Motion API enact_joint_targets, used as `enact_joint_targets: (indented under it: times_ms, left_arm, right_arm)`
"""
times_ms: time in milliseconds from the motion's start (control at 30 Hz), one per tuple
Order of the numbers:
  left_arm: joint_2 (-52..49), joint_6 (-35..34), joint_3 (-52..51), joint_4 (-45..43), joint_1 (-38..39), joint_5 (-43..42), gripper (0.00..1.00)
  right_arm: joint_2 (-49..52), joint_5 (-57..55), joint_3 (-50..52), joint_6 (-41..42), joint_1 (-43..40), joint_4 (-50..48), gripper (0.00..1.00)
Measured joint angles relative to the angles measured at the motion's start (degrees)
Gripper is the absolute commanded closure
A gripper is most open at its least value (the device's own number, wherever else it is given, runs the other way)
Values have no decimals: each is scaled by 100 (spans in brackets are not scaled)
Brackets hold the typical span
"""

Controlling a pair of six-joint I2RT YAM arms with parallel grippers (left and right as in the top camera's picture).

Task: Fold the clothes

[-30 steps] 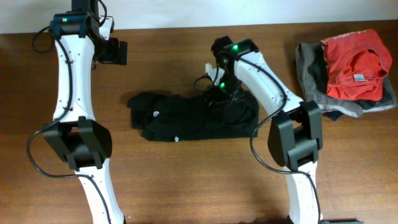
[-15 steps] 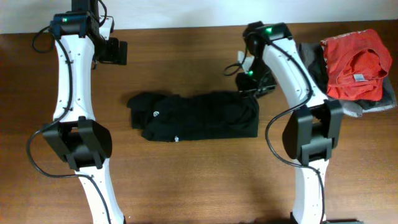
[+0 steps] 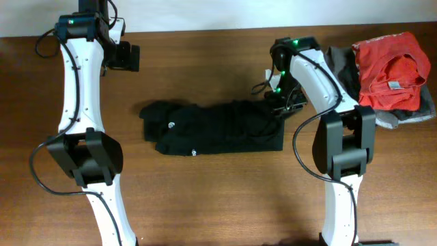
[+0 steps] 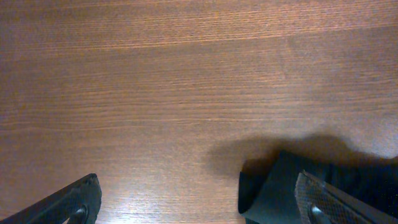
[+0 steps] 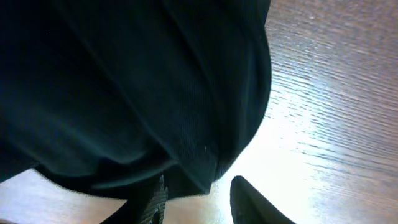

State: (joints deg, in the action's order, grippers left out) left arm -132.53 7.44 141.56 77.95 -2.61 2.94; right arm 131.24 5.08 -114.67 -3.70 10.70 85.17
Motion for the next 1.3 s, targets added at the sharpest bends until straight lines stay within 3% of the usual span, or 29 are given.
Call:
enact_joint_targets:
  times_ms: [233, 367, 667, 1000, 1300]
  left_arm:
    - [0, 2, 0, 0, 0, 2, 1]
    - [0, 2, 0, 0, 0, 2, 1]
    - [0, 2, 0, 0, 0, 2, 1]
    - [0, 0, 0, -2, 0, 2, 1]
    - [0, 2, 0, -42, 0, 0, 1]
  right_arm:
    - [0, -26, 354, -55, 0, -452, 80]
    - [2, -44, 551, -74, 0, -728, 96]
    - [2, -57, 608, -81, 0, -640, 96]
    - [-85, 516, -114, -76, 59, -315, 96]
    - [-144, 837, -197, 103, 953, -774, 93]
